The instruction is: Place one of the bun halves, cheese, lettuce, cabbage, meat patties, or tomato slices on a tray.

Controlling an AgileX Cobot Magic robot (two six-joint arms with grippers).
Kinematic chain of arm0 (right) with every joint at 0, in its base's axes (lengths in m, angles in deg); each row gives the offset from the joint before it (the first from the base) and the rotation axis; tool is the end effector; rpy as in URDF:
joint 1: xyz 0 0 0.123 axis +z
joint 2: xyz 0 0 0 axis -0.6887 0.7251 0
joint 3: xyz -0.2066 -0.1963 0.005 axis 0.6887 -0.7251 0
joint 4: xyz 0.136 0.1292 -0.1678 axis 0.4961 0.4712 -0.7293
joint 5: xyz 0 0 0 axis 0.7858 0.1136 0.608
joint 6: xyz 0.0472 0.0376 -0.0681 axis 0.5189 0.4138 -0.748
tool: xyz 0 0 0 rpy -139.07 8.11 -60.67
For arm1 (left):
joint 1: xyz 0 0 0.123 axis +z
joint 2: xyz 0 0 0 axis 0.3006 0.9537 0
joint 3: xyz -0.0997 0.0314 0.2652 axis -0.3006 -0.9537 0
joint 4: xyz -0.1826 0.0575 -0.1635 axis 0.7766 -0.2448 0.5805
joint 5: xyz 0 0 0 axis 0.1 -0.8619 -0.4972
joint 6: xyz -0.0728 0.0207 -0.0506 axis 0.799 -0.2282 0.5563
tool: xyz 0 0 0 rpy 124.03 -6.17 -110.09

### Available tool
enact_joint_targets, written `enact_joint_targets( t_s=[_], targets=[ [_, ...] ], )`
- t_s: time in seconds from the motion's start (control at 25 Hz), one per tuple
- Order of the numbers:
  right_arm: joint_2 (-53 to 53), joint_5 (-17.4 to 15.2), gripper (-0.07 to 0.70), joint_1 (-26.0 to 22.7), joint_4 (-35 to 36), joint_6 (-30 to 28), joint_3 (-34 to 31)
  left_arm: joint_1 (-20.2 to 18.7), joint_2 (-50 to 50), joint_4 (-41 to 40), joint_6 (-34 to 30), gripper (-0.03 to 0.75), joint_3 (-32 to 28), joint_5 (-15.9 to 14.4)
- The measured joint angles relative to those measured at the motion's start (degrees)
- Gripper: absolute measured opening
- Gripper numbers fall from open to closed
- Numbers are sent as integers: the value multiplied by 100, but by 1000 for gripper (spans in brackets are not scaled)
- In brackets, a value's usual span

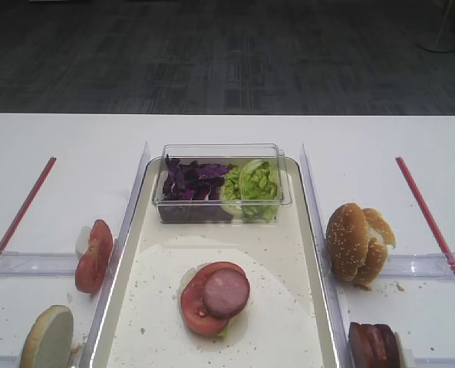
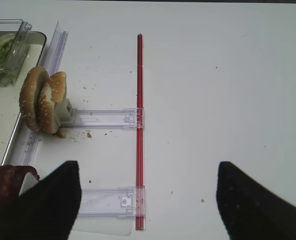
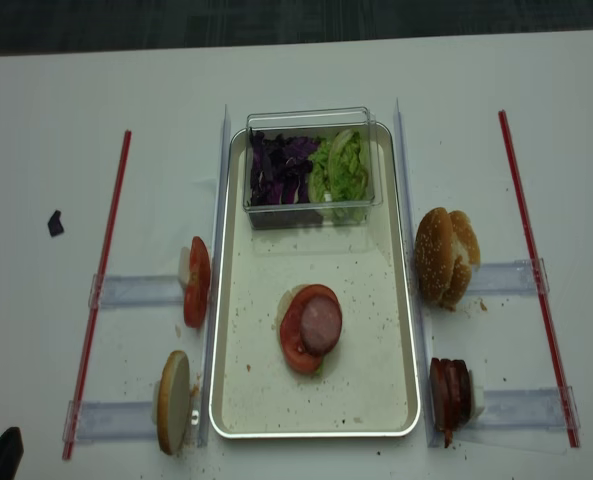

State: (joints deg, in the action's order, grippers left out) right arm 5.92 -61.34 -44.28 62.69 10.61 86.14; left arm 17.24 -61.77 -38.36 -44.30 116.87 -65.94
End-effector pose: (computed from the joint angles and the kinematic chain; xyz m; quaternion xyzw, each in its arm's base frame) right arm -0.0083 0.0001 0.2659 0.0000 0.8731 -0.0065 0.4875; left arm -0.0123 0.0010 0.2644 -0.0104 0.8826 -0.0010 0.4700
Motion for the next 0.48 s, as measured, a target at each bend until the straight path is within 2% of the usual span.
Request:
enact_joint_targets(
  t_s=[0.48],
  targets=[
    [0, 0, 578, 0, 0, 0, 0, 0, 0, 0, 0, 439, 0, 0]
  ],
)
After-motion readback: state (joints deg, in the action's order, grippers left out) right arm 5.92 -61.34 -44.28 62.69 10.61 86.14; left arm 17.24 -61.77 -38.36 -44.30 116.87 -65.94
